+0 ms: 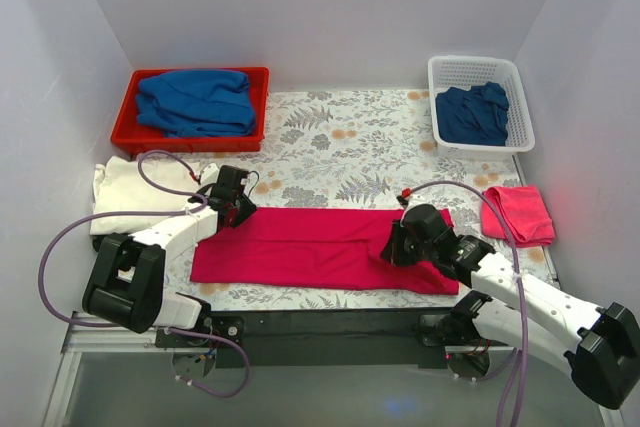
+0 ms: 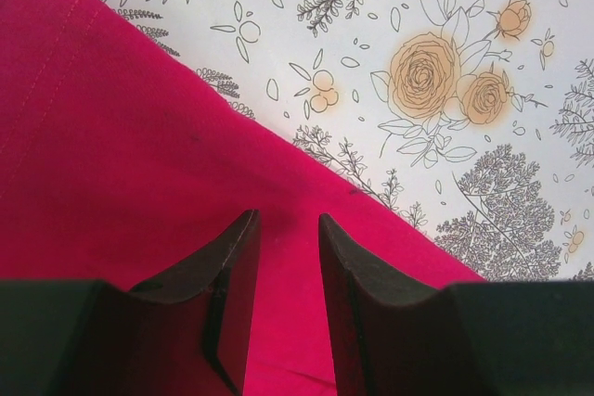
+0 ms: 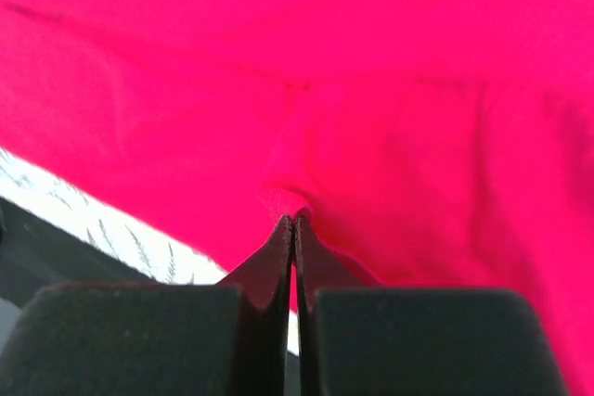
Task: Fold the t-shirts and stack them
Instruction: Fold the other side of the tshirt into a rectangle, then rotate the tshirt 90 degrees
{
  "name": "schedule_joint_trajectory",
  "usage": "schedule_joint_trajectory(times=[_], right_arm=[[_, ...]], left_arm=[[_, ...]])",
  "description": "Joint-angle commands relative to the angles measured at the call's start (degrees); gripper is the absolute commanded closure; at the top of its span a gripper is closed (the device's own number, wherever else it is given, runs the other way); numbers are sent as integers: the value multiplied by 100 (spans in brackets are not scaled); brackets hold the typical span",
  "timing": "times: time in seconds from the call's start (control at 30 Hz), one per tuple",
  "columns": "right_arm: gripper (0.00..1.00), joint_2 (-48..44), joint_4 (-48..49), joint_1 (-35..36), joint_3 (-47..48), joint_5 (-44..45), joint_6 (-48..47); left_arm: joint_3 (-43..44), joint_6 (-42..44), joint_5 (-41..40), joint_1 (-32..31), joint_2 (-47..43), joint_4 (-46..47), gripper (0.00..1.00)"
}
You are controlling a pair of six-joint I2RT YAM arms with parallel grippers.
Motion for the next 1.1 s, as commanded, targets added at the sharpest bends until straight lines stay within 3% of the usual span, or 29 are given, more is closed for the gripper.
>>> schedule_joint_trajectory(times=[0.0, 0.17, 0.3, 0.4, 0.73, 1.0, 1.07], right_arm=[[99, -209, -237, 483, -307, 302, 610], [98, -289, -368, 1343, -554, 723, 1243], [72, -262, -589, 1723, -423, 1146, 1446], [60, -323, -650, 1873, -212, 1304, 1428], [59, -833, -949, 1899, 334, 2015, 1437], [59, -167, -1749, 1821, 360, 3272, 1876], [59, -8, -1793, 1383, 360, 3528, 1859]], left_arm=[[120, -41, -181, -27, -12, -13, 70], [103, -67, -199, -27, -12, 22, 70], [112, -50, -234, -18, -21, 22, 70], [129, -23, -260, -27, -4, 22, 70], [182, 56, -287, -27, 84, 40, 70], [155, 100, -208, -27, 365, 92, 70], [121, 91, -138, -27, 383, 101, 70]])
